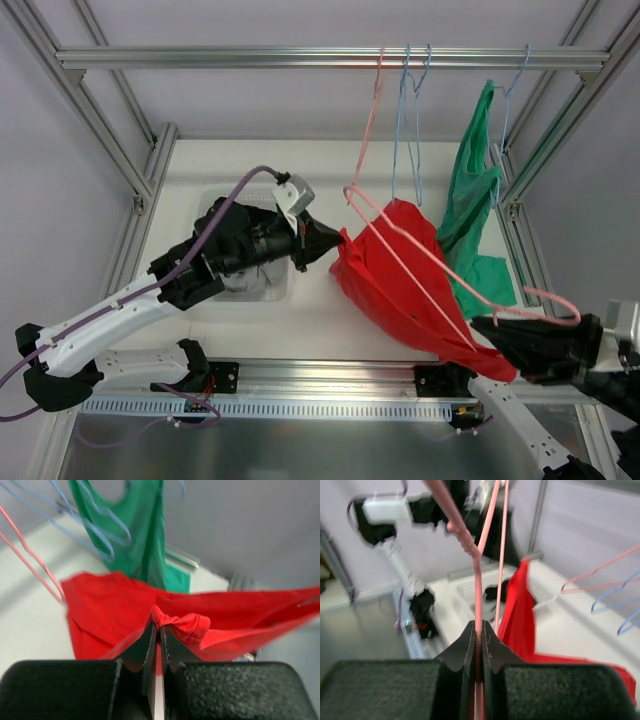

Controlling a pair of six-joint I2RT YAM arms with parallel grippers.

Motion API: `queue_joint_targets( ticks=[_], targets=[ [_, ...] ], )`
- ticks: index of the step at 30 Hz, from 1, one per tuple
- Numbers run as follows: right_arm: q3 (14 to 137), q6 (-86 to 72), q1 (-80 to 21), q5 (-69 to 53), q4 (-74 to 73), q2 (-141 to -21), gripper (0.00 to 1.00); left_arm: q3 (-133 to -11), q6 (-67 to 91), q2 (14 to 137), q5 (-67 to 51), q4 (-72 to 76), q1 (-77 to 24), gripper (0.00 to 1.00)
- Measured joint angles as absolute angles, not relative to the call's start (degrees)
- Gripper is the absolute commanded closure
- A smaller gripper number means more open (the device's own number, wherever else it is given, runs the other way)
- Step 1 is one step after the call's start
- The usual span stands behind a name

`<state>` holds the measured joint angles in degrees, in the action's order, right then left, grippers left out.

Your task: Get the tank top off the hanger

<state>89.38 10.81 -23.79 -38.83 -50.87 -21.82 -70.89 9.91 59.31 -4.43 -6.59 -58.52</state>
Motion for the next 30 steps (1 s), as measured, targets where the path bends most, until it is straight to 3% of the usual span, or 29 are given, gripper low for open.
queue_joint_targets(
  ticks=[3,8,10,15,21,22,25,26,30],
  targets=[
    [81.9,7.0,-23.8,-34.7,-37.1,-22.5,1.00,-62.4,10.5,56.6,-7.7,-6.2,-58.5,1.00],
    [61.0,-0.8,-23.8,-20.6,1.1,-24.0,1.00,-51.0,12.2,52.4,-7.6,-4.9,-58.5,1.00],
    [57.6,-0.1,-23.8,-14.3,7.2,-26.1,1.00,-47.6,13.5,51.9,-5.3,-4.5,-58.5,1.00],
    [67.1,5.3,-23.8,-1.1,-3.1,-32.6,1.00,-41.0,17.6,52.4,3.8,-4.1,-58.5,1.00],
    [73.4,7.2,-23.8,6.6,-22.7,-31.9,1.00,-39.3,19.4,53.9,8.5,-3.9,-58.5,0.96],
    [74.4,7.6,-23.8,7.9,-25.7,-32.4,1.00,-39.3,19.4,53.9,8.8,-3.8,-58.5,0.85],
    [76.9,8.5,-23.8,11.1,-32.3,-35.3,1.00,-39.3,19.2,53.9,9.2,-3.6,-58.5,0.66],
    [78.0,8.8,-23.8,12.1,-34.2,-37.2,1.00,-39.3,19.2,53.9,9.0,-3.6,-58.5,0.49],
    [84.2,9.6,-21.6,11.6,-39.6,-48.5,1.00,-40.5,18.4,53.9,6.5,-3.7,-58.5,0.21]
  ],
)
